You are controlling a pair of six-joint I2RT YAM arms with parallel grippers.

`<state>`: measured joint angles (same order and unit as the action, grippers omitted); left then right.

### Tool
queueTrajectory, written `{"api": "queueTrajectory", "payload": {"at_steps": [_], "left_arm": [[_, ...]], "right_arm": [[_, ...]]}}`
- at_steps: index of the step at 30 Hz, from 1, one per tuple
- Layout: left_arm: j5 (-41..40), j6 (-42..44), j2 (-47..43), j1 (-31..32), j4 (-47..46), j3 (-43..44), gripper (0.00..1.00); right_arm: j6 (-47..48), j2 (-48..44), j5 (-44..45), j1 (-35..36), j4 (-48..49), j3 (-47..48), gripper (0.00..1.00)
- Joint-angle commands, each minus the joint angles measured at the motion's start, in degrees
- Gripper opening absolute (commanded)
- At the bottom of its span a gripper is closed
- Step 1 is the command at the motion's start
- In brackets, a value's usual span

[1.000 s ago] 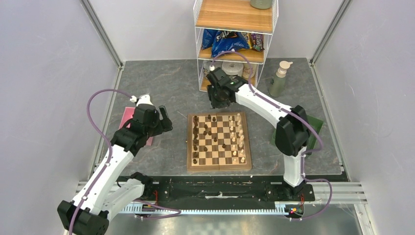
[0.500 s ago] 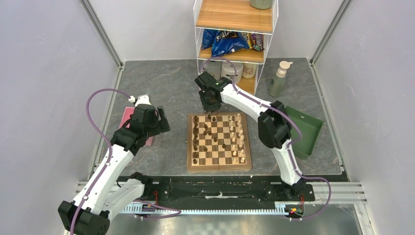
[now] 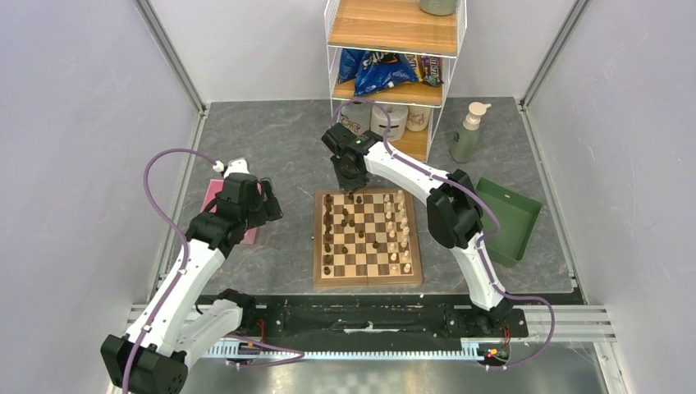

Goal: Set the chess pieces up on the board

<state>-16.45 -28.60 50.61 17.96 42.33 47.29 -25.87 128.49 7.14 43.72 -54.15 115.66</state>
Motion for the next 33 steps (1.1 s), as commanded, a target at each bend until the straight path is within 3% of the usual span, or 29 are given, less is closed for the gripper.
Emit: {"api": "queueTrajectory", "payload": {"at_steps": [1,16,25,33], "left_arm": [[0.14,1.79,0.09,-0.46,-0.14,0.7,0.9],[0.86,1.79,0.14,-1.08,-0.29,0.61,0.9],[1.65,2.02,0.34,-1.78,-0.66,0.61,0.9],[2.19,2.04,0.39,-2.31,-0.76,0.57,0.9]], "right_arm": [[0.47,0.46,2.44,0.37,-0.96,1.87,0.35],[0.78,2.64,2.19,0.4,-0.68,2.96,0.33],[1.64,1.68,2.1,0.7,0.17,2.68,0.15],[1.38,1.84,0.71,2.4,1.24,3.78,0.14]]}}
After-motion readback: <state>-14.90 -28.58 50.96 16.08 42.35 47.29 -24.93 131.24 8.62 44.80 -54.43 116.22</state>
